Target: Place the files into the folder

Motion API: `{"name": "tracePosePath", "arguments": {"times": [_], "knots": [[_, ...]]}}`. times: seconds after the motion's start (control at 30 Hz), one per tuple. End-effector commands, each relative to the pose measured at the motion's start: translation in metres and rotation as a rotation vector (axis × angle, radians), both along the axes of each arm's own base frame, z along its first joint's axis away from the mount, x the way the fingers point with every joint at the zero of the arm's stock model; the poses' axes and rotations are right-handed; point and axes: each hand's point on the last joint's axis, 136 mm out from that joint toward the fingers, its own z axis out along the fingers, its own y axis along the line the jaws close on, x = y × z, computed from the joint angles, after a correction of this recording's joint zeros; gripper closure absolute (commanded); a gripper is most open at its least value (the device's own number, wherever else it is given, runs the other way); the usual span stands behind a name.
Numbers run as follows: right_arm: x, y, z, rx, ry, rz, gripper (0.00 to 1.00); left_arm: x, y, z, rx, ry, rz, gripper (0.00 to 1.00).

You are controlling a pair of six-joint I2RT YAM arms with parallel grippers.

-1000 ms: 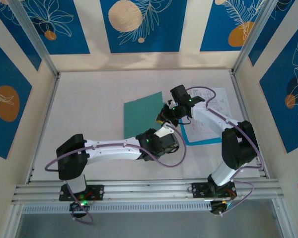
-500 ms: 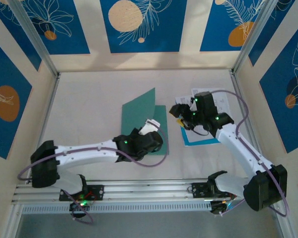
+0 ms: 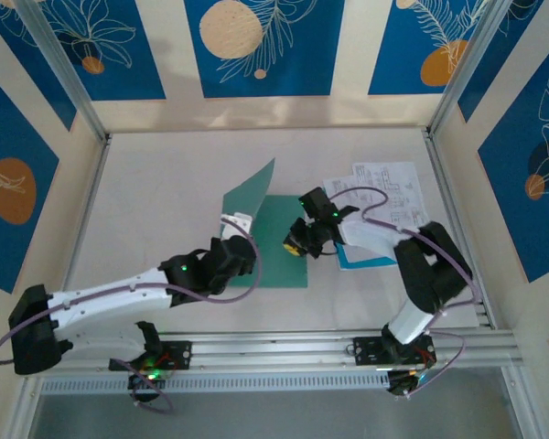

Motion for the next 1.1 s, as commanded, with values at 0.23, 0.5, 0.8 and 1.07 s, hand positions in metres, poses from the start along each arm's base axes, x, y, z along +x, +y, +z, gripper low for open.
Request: {"name": "tracePosePath", "arguments": {"times": [0.23,0.5,0.8,1.07], "knots": [[-0.007,-0.006,-0.052,-0.122,0.222,-0.034,0.94,-0.011,0.068,-0.002,-0.182,0.071,0.215,1.0],[-0.01,-0.018,-0.06,-0.135,0.259,-0.053,0.95,-0.056,0.198,-0.033,-0.183,0.204,0.686,0.68],[-0.007,-0.017,-0.055,-0.125,0.243,-0.054,0.96,-0.097,0.251,-0.006,-0.397,0.229,0.823,0.58],[0.022,0.004,0.0,-0.067,0.027,0.082,0.78,-0.077,0.221,0.057,-0.421,0.18,0.659,0.58]]}}
